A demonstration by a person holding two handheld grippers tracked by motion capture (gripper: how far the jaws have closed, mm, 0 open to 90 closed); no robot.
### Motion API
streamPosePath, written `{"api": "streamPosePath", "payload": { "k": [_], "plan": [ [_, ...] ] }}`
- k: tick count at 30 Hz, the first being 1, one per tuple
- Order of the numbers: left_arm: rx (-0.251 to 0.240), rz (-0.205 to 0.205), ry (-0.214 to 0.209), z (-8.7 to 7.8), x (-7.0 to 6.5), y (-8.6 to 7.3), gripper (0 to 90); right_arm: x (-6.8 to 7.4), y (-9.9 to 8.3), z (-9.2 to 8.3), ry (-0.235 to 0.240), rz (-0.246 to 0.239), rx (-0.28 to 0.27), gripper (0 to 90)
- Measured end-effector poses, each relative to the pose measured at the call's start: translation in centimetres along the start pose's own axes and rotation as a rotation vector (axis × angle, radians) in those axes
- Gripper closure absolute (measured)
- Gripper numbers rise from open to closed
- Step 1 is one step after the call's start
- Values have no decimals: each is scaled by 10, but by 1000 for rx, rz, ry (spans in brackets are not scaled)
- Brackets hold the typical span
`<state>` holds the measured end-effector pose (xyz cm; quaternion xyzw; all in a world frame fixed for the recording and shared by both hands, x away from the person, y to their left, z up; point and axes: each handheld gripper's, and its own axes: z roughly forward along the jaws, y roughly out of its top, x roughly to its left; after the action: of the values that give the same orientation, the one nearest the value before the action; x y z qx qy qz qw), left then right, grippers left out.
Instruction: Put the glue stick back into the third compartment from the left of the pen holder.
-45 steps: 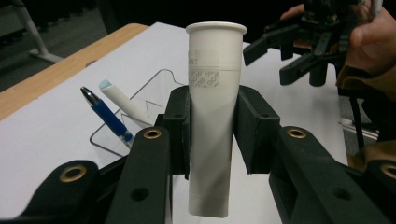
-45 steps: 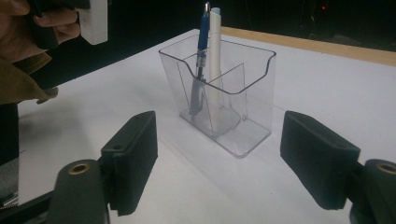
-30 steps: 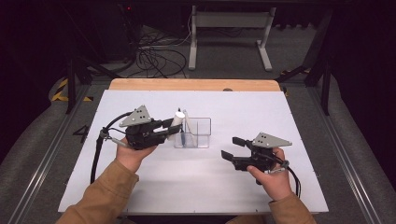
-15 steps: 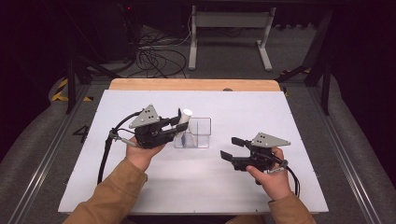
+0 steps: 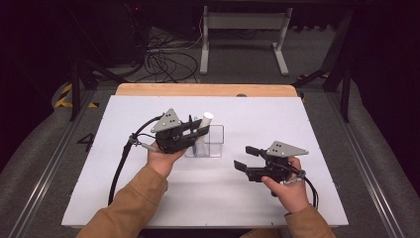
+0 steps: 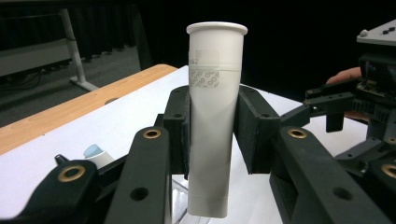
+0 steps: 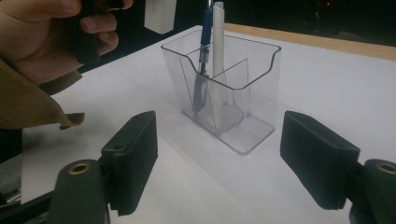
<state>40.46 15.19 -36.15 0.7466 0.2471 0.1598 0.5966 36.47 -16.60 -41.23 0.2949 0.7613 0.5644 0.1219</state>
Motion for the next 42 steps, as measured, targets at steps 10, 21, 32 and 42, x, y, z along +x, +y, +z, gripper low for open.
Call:
{"api": "streamPosePath", "payload": {
  "k": [10,21,32,42],
  "plan": [
    [5,-6,7,22,-1,-2,682,-1,0,0,2,3,-1,280],
    [23,-8,47,43,-3,-5,683,-2,0,-2,2,6,-6,280],
    [25,-63,71,56,-3,-10,683,-1,0,-2,3,5,-7,280],
    [47,-102,91,64,-3,-15,683,-1,0,-2,5,3,-7,280]
  ]
}}
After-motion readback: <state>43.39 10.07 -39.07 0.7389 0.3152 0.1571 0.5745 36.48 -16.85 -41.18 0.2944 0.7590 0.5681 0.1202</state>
